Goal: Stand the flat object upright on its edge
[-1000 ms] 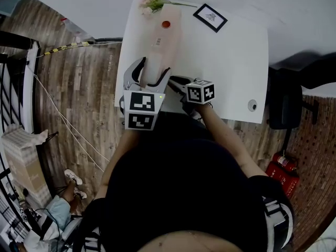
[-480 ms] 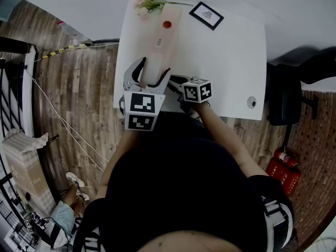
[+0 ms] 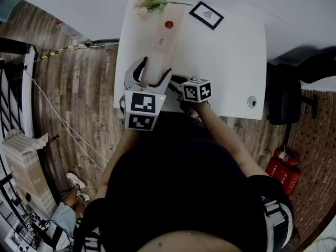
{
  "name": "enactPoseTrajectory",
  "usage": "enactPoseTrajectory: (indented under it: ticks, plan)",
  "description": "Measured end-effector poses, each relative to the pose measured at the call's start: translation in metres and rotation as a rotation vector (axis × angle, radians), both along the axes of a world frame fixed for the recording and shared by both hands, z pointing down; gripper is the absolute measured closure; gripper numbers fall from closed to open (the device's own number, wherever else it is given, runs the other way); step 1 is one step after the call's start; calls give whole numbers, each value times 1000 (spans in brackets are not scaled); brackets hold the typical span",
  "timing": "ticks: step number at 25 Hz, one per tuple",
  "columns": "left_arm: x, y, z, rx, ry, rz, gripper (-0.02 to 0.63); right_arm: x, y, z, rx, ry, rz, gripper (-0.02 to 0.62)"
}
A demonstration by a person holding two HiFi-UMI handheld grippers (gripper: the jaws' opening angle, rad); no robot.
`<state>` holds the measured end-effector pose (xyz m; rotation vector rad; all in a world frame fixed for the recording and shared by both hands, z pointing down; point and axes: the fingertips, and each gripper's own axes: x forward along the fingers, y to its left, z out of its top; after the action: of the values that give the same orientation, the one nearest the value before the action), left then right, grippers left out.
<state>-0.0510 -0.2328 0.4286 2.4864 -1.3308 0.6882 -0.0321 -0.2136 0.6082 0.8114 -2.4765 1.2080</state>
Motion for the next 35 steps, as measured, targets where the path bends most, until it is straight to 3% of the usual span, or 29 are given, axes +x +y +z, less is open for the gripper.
enactPoseTrajectory:
  ticks: [7,17,25,35]
  plan:
    - [-1,1,0,-7,34,16,283,0,0,0,1,6,7,505]
    - [-7,1,-7,-37,225,12,282,0,4,7,-10,31,-2,504]
    - [-18,3,-15,-35,326,-24,282,-1,5,7,-7,35,-5,504]
    - [-27,6,-14,-41,334,-24,282,-11,2,11,-9,54,-21,503]
